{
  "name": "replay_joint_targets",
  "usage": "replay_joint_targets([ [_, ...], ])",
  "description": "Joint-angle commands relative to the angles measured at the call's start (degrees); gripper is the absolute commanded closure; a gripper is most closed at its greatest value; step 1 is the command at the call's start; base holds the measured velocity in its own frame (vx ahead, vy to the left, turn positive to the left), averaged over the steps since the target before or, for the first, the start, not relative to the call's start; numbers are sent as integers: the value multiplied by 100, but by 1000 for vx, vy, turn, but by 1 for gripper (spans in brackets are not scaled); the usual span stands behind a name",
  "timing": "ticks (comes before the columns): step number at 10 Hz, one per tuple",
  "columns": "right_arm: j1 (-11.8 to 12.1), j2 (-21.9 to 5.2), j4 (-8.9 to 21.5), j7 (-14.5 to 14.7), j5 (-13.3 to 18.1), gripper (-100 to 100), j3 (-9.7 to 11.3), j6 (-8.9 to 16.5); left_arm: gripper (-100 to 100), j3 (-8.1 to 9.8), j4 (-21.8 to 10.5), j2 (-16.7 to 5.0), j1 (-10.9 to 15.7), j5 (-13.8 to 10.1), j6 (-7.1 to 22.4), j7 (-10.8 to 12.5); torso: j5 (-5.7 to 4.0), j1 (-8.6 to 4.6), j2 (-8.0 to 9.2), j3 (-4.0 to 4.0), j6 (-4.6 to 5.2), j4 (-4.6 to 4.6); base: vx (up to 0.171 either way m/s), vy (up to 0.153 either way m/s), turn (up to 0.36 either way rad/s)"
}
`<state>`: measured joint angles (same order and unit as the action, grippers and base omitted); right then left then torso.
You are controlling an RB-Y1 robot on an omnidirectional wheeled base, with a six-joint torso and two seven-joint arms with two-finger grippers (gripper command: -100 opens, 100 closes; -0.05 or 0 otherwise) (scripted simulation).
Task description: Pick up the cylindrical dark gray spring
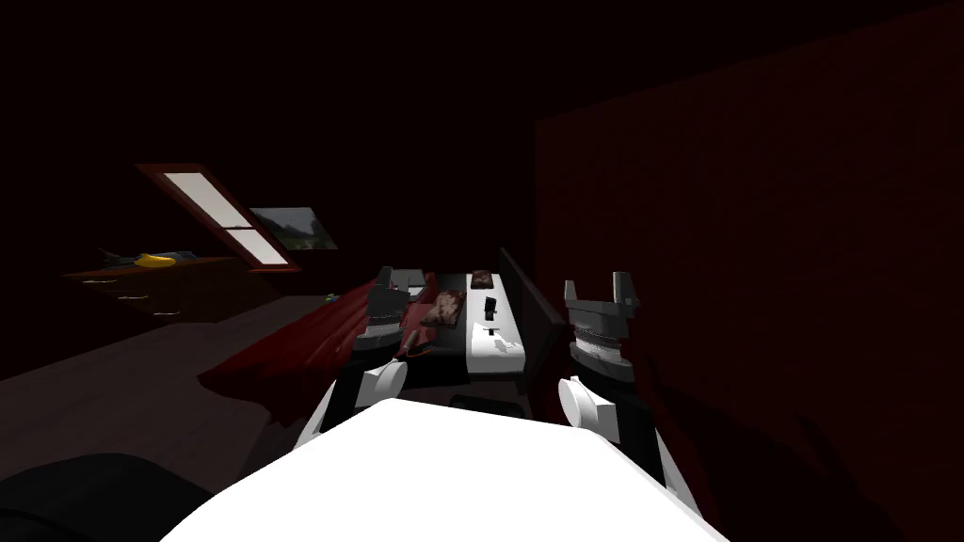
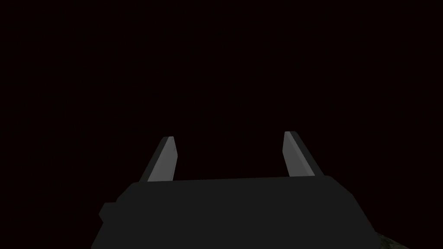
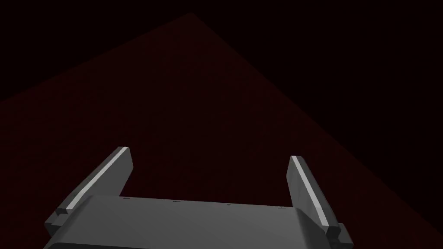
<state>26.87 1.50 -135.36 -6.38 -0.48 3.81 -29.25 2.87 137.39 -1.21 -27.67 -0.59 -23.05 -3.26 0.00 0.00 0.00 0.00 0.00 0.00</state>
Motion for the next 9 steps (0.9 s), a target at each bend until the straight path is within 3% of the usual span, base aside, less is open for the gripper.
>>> replay_joint_targets([
  [1, 3, -248, 117, 71, 102, -100, 11, 65, 0, 0, 0, 0, 0, 0, 0, 0, 0, 0, 0, 0, 0, 0, 12, 21, 81],
  [5, 25, -664, 526, 315, 449, -100, 67, 278, 0, 0, 0, 0, 0, 0, 0, 0, 3, 15, -15, -9, -1, -4, 36, 38, 103],
  [9, 64, -950, 1141, 689, 982, -100, 156, 601, 0, 0, 0, 0, 0, 0, 0, 0, 4, 19, -25, -14, -1, -6, 57, 50, 142],
])
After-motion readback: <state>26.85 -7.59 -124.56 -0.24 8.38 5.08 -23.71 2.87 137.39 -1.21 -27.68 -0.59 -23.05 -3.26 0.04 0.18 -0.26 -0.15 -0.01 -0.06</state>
